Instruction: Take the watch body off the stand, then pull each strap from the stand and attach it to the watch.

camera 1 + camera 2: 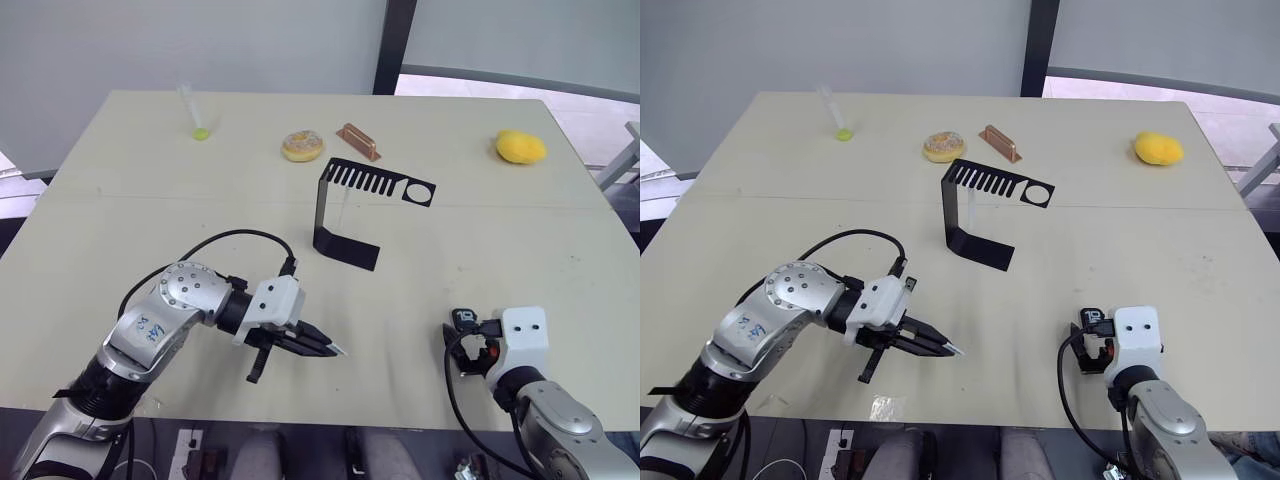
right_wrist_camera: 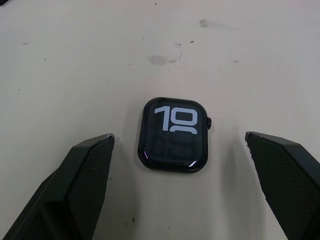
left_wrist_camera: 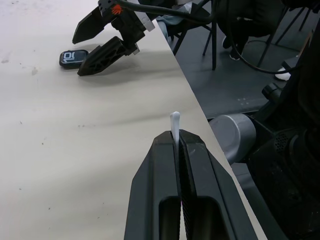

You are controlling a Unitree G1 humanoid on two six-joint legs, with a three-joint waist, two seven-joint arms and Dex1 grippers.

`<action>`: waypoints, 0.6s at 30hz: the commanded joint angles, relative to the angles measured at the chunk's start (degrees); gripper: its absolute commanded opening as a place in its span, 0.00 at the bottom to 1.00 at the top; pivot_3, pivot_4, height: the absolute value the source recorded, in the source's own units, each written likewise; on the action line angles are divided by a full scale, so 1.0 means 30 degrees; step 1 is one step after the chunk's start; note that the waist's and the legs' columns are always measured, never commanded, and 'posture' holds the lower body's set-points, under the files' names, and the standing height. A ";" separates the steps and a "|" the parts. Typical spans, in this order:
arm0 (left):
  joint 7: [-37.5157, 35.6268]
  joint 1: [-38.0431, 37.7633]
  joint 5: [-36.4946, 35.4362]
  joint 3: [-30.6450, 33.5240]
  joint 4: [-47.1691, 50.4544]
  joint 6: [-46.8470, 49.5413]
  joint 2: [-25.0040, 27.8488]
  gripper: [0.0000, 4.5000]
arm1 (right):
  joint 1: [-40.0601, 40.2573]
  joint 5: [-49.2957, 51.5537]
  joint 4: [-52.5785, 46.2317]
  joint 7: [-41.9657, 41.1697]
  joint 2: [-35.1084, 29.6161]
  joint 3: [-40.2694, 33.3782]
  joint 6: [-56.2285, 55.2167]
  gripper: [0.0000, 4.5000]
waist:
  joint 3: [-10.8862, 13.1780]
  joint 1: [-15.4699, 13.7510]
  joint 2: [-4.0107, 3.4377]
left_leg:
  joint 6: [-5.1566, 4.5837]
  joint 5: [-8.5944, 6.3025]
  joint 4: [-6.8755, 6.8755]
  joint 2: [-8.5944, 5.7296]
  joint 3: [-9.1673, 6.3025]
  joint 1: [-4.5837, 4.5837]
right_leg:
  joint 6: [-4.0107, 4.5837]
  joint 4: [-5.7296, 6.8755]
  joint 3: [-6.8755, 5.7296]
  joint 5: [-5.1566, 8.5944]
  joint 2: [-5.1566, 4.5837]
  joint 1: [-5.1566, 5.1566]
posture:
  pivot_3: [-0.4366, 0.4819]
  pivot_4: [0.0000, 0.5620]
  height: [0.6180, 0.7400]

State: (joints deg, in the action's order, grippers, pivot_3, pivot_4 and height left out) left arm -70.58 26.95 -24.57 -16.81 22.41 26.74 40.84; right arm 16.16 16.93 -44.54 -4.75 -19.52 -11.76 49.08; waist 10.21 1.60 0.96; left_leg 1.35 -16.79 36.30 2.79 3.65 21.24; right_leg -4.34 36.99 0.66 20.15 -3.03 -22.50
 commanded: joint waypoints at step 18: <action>0.0025 -0.0604 0.1012 -0.0501 0.0303 -0.1352 -0.0267 0.00 | 0.0234 -0.0880 0.1180 0.0071 0.0715 0.0214 -0.1116 0.99 | -0.0020 0.0024 0.0032 | -0.0021 -0.0013 0.0024 0.0024 0.0009 -0.0015 | -0.0013 0.0014 0.0207 -0.0007 0.0128 0.0004 | 0.48 0.27 1.00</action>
State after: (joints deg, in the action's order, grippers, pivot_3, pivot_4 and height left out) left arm -70.62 25.49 -21.92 -18.46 22.19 23.59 40.16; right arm 16.19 15.53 -42.02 -4.78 -17.62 -11.09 46.03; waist 10.15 1.67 1.05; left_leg 1.28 -16.83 36.37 2.87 3.68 21.19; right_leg -4.38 37.04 1.40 20.13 -2.61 -22.48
